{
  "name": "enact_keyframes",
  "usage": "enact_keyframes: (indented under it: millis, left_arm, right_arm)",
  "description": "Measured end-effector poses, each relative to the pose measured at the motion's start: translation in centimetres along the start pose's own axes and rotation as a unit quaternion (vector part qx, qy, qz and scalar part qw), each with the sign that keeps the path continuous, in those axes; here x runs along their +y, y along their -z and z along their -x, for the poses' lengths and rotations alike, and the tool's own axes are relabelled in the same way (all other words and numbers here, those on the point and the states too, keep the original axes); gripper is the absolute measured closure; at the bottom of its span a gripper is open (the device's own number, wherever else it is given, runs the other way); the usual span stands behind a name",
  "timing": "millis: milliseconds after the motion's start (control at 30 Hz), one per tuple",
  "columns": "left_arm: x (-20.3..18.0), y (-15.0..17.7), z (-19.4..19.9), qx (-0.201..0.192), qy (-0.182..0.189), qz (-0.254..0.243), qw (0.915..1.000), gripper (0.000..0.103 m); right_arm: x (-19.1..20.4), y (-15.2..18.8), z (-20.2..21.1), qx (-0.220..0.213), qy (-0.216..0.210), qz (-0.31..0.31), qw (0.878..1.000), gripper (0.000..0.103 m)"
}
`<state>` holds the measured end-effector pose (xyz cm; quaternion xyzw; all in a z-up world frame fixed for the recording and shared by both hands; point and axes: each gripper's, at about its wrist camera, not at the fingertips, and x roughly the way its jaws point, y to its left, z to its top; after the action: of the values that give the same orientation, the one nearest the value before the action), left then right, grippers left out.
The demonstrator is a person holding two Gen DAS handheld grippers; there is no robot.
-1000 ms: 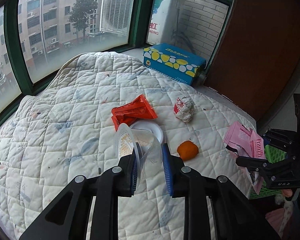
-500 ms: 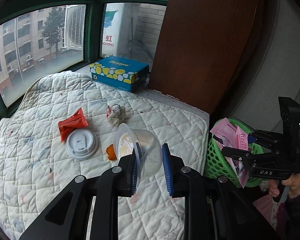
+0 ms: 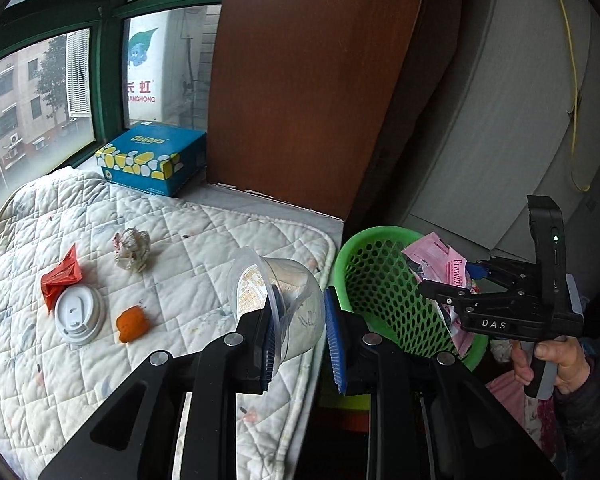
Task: Collect trash
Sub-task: 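Drop the pink wrapper into the green basket while the left tool drops the yogurt cup in, then grasp the white cup lid with the left tool while the right tool grasps the orange sponge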
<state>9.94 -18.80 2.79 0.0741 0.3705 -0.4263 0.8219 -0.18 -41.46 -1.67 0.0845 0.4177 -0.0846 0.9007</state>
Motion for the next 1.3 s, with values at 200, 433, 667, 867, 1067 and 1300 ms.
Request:
enact_keyframes:
  millis: [200,433,667,867,1067,1300]
  left_arm:
    - [-2.7,-0.7,-2.0,0.014,0.019,-0.019,0.9995,0.081]
    - [-5.3,-1.0,-4.4,0.033,0.035,-0.036,0.9982,0.081]
    - [-8.0,-0.8,-7.5,0.057,0.058,-0.049,0.9955,0.081]
    - [-10.7,-0.4,-9.8,0.08,0.083,-0.055,0.9918,0.081]
    - [-12.7,0.1,-11.2,0.094,0.096,-0.059,0.9892,0.049]
    - [-11.5,0.4,-10.3,0.088,0.088,-0.047,0.9911,0.048]
  right_arm:
    - [-3.4,0.9,0.9,-0.009,0.015,-0.038,0.999,0.023]
    - [-6.0,1.9,3.0,-0.025,0.025,-0.071,0.997,0.02]
    - [-7.9,2.9,5.9,-0.054,0.032,-0.093,0.994,0.017]
    - [-9.1,3.3,7.0,-0.073,0.032,-0.112,0.991,0.016]
    - [-9.6,3.9,7.3,-0.077,0.029,-0.123,0.989,0.016]
    - [-9.3,4.0,7.2,-0.077,0.019,-0.124,0.989,0.016]
